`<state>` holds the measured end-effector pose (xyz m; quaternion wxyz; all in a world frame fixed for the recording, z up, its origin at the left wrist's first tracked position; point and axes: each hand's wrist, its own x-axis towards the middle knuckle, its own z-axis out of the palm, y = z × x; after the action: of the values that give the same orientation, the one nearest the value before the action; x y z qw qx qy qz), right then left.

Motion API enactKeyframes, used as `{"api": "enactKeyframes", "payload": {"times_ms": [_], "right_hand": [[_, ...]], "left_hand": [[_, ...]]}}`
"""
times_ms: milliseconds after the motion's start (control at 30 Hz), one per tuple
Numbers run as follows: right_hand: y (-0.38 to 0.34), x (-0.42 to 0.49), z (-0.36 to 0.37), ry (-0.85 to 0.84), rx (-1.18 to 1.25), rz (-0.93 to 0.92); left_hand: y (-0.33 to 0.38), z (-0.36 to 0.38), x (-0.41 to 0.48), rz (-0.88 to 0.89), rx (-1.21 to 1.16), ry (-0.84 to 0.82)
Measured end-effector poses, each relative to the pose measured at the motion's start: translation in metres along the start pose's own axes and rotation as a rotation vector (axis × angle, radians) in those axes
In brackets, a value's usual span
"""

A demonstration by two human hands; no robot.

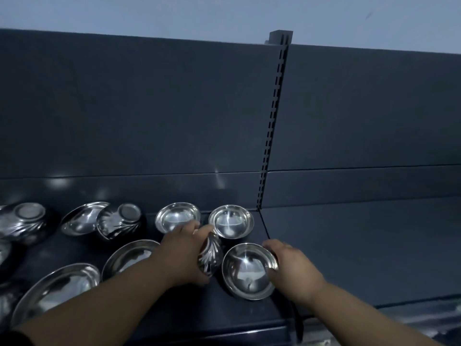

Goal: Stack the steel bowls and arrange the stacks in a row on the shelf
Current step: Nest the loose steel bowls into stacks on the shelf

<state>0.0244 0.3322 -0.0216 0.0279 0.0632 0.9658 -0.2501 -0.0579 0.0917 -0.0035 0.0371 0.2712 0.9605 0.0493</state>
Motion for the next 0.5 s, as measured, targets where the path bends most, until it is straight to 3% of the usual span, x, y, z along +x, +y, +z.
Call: {"api": "enactKeyframes", "payload": {"times_ms": [100,233,300,400,500], "right_hand": [[0.004,0.0,-0.002,0.002,0.043,-0.058],[-0.002,0.006,-0.011,0.128,0.148,-0.2],[-0.012,0.013,-0.019,0.143,0.311,-0.266],[-0.027,0.026,-0.03,0.045,0.541,-0.274],[-0.033,0.036,-0.034,-0.039,0.634,-0.257]], "left_hand": [[0.001,-0.013,-0.006,-0.076,-0.182,0.124],[0.013,-0.026,-0.018,-0.262,-0.725,0.324],[0.029,-0.029,-0.023,-0.334,-1.088,0.301],[0.046,-0.028,-0.025,-0.289,-1.56,0.154],[0.063,-0.031,-0.029,-0.166,-1.734,0.045]]}}
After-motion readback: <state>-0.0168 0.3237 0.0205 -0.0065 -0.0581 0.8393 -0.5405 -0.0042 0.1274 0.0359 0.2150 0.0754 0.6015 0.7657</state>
